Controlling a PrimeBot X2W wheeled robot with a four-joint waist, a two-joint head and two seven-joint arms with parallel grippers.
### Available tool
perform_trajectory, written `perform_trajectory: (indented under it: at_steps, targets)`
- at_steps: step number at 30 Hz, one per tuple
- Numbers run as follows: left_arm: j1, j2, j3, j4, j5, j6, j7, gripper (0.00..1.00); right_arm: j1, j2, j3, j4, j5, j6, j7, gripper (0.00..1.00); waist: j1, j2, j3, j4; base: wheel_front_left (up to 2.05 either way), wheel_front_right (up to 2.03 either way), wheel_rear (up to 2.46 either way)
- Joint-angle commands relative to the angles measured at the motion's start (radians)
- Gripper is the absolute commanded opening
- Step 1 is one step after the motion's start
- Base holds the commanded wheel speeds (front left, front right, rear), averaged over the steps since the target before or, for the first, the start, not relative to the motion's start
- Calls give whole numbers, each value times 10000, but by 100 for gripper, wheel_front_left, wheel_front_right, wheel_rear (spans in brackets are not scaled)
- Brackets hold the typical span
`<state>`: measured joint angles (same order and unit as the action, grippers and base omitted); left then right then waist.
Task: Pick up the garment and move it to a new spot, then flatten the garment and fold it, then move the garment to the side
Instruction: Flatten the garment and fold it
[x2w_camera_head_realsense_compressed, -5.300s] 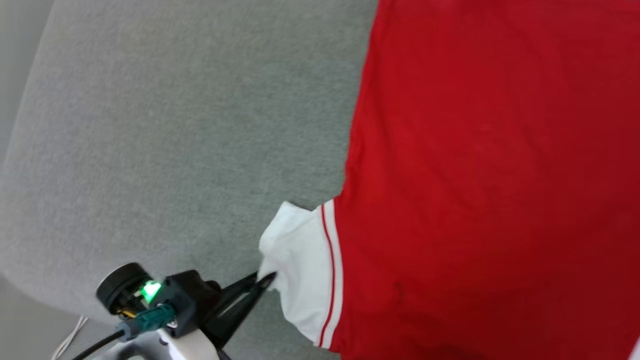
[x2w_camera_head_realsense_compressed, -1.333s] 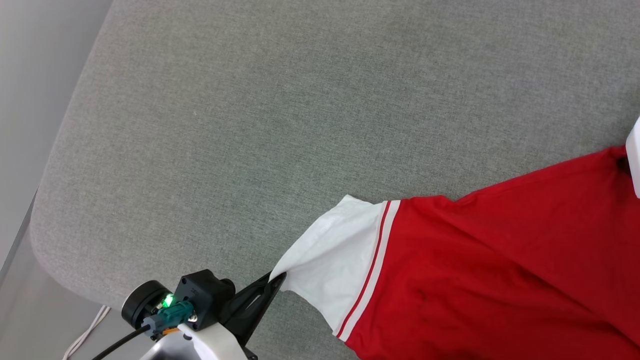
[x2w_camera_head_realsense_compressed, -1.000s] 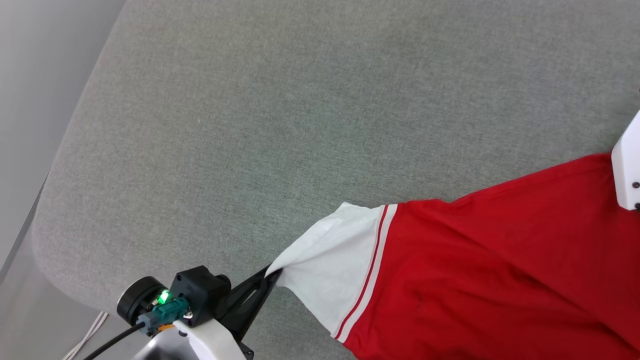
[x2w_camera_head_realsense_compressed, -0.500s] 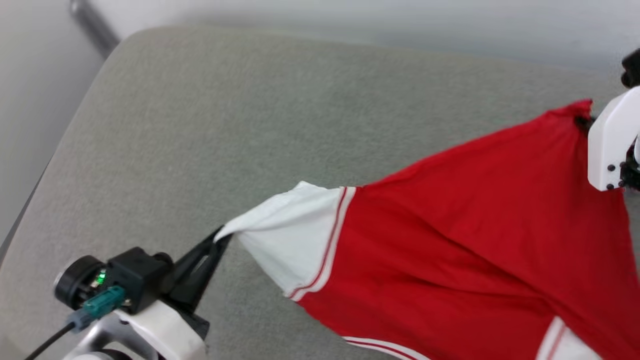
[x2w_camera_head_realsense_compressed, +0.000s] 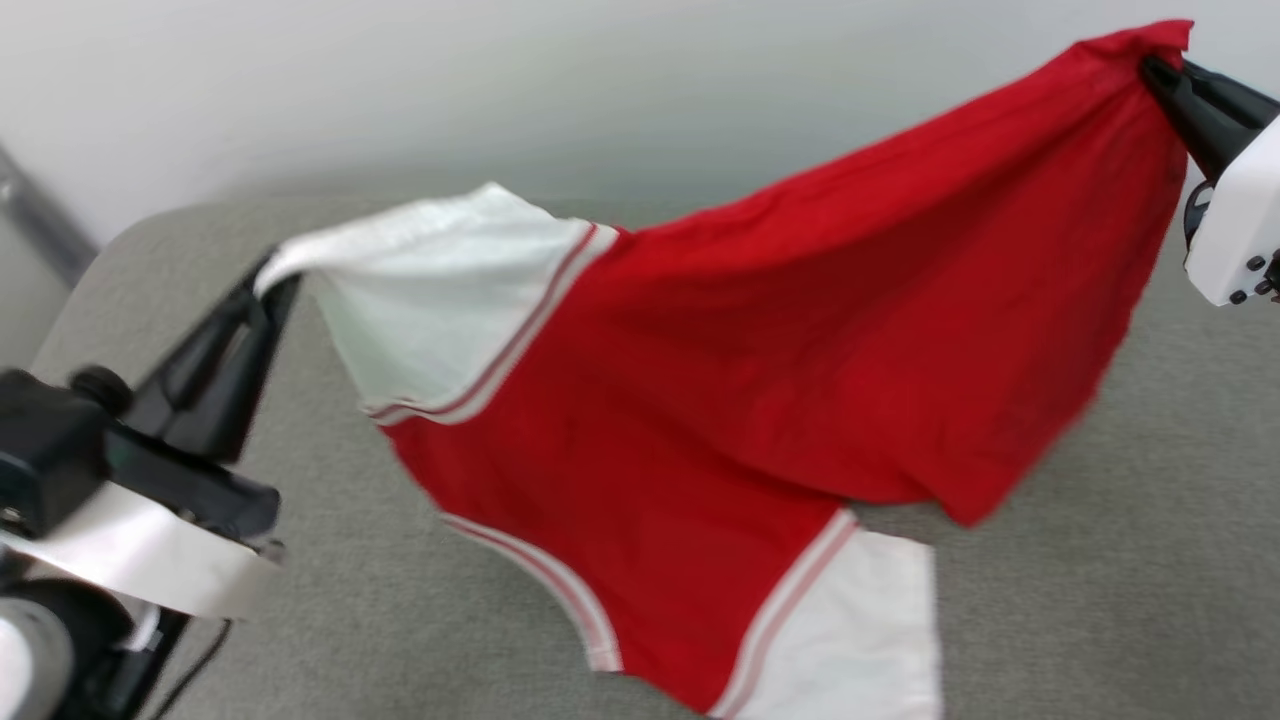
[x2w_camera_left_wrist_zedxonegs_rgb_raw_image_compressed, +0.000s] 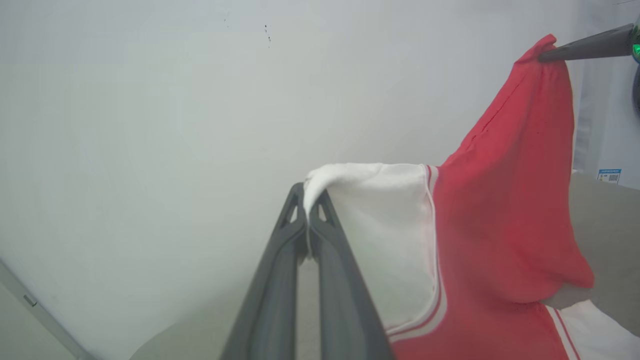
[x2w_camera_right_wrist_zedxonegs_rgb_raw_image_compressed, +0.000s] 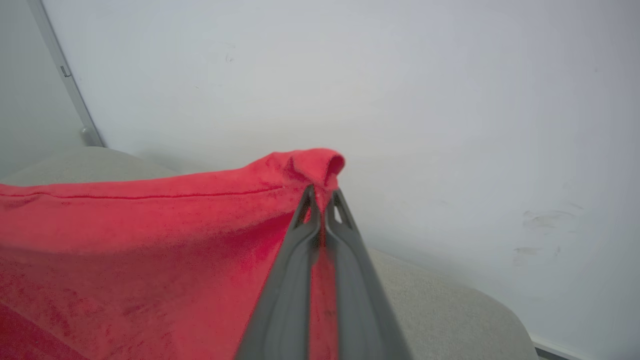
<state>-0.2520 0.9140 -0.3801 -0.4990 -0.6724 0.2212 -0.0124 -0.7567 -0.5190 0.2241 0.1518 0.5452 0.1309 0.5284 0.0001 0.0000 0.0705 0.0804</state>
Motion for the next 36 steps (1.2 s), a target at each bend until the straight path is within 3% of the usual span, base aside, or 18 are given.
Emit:
perform_trajectory:
  at_steps: [1,10,21,27,36]
  targets:
    - [-193,56,147,-78,-72,15,-64,0,-106,33,27,-140,26,-4,-105,0,-1,0,-286,-374,0,0,0]
    - [-1416,771,1568,-467,-175,136,-160,0,78,235,-412,-1395,53,-4,-512,0,-1,0,-310,-1074,0,0,0]
    - [-3987,1443,2688,-355,-327,-265,43,0,-550,789,-1172,-3047,-152,-4,-197,0,-1,0,570,-1610,0,0,0]
    - [-5800,1600,2527,443,-351,-863,249,0,-1383,1041,-1358,-3297,-557,-4,-193,0,-1,0,1567,-1799,0,0,0]
    - [-9364,1145,1513,2614,162,-2170,548,0,-3127,1038,-1264,-2318,-929,-5,-793,0,-1,0,3465,-1780,0,0,0]
